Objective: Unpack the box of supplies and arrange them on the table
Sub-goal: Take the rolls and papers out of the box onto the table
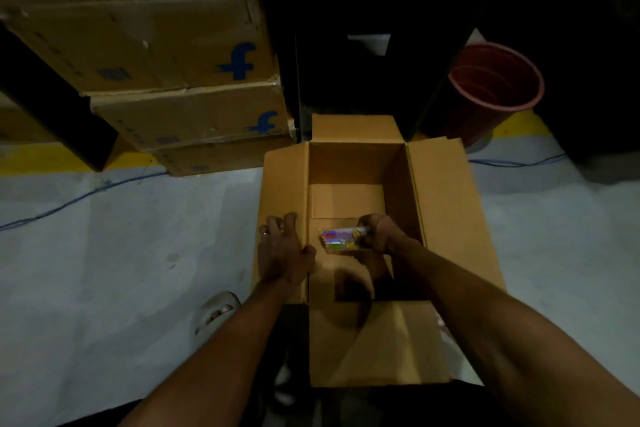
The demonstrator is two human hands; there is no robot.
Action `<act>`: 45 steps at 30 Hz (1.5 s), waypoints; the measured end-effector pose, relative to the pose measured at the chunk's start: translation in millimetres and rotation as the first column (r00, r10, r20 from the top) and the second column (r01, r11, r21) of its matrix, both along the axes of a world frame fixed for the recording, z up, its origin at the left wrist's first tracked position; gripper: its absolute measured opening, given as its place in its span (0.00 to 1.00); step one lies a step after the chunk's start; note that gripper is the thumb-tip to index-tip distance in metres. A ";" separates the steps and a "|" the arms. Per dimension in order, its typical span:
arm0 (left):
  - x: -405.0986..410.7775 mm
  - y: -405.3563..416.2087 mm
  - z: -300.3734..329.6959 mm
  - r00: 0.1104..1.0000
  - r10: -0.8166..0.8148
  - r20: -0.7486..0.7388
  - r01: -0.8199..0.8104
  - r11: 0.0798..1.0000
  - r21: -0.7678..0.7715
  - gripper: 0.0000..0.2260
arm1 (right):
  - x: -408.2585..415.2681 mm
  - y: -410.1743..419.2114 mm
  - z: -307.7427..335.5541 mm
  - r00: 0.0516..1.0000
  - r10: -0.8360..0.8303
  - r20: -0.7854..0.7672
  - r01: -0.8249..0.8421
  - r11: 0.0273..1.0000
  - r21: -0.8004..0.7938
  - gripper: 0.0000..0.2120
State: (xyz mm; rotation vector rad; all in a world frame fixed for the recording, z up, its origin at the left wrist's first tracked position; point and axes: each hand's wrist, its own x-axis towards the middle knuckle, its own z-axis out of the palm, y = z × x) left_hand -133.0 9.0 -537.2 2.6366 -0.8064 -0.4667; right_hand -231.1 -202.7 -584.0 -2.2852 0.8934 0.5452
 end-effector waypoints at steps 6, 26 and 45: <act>-6.5 -10.1 60.8 0.990 -0.003 -0.141 -0.013 0.993 -0.115 0.26 | -7.4 -17.6 97.4 0.991 -0.126 0.037 0.122 0.989 0.079 0.17; 6.4 -129.5 177.3 0.677 0.042 -0.735 -0.507 0.750 -0.424 0.08 | 8.1 -48.5 224.1 0.697 -0.717 0.005 0.455 0.447 0.770 0.09; -16.5 -140.3 559.8 0.656 -0.012 -0.755 -0.497 0.746 -0.444 0.07 | -35.8 -53.6 586.4 0.567 -0.823 -0.031 0.464 0.288 0.837 0.16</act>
